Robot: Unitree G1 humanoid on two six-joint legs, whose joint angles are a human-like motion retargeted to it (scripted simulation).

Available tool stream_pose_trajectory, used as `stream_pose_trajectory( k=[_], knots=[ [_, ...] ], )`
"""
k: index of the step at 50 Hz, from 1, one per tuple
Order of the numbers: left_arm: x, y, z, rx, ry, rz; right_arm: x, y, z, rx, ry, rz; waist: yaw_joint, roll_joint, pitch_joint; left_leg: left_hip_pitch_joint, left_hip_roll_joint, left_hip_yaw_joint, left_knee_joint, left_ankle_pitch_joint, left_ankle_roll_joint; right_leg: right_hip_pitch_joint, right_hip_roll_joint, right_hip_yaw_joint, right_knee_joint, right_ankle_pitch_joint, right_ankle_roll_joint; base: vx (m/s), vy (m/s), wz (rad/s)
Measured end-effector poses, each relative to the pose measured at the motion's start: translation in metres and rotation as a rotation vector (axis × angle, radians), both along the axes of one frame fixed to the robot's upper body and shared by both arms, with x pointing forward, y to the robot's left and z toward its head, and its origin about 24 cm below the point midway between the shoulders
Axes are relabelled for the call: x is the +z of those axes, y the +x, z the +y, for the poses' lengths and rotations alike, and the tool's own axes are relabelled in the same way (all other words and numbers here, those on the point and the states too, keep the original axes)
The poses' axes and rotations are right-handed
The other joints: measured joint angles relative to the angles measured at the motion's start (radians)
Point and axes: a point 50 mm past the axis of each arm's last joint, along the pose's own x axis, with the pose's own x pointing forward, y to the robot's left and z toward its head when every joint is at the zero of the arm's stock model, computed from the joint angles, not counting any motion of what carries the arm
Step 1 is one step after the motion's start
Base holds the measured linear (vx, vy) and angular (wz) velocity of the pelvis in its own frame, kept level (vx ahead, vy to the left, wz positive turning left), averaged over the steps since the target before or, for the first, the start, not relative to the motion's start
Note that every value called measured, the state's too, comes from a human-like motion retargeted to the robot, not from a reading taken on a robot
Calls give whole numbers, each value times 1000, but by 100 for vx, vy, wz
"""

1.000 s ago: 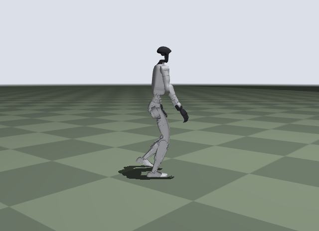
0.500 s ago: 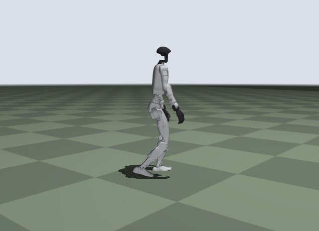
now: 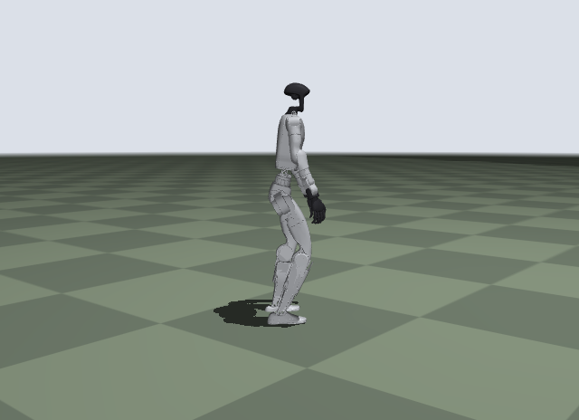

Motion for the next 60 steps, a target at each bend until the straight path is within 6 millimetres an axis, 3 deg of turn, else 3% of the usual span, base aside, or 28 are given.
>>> stream_pose_trajectory(
  k=[11,18,22,28,35,41,47,49,55,60],
  knots=[
    [-10,-15,-15,-21,-42,74,1,3,1,11,24,28,52,6,40,-2,63,-24,152,-66,-4,92,49,-33,-48,-48,-48,3,-13,-11],
    [-18,-29,-25,-40,-81,140,5,11,1,24,35,15,74,27,64,-55,130,-27,275,-87,-23,112,96,-65,-83,-29,-69,-4,-11,-10],
    [-21,-34,-28,-57,-98,174,8,16,-1,29,32,-2,72,40,63,-98,191,29,385,-146,-5,110,114,-86,-116,-5,-76,-8,-9,0],
    [-23,-40,-27,-80,-91,215,10,19,-5,44,13,-15,70,84,44,-117,303,81,703,-220,11,98,177,-102,-166,40,-90,-11,-8,-21],
    [-21,-34,-27,-88,-74,187,9,17,-8,64,-17,-13,58,169,16,-22,355,36,916,-181,-32,89,263,-112,-261,136,-109,-18,-4,-32],
    [-13,-11,-32,-102,-68,96,10,18,-12,67,-43,-9,23,186,28,109,255,-9,723,-196,-55,70,249,-107,-329,229,-78,-30,6,-6],
    [0,14,-36,-164,-46,6,10,21,-9,79,-36,-6,-6,144,67,192,142,26,389,-314,12,9,169,-123,-325,291,-15,-42,16,5],
    [5,24,-34,-179,-32,-17,13,26,-7,88,-26,-12,-19,111,81,215,89,55,251,-285,33,-9,114,-122,-345,295,0,-45,18,11],
    [3,20,-27,-188,6,22,12,26,1,132,3,12,-26,79,108,195,33,88,78,-219,41,-71,55,-127,-289,210,0,-42,12,-4],
    [-6,1,-16,-177,31,118,11,26,4,166,14,32,-41,51,114,207,-21,89,-73,-114,35,-96,-5,-135,-89,76,-29,-32,5,14]
  ],
)
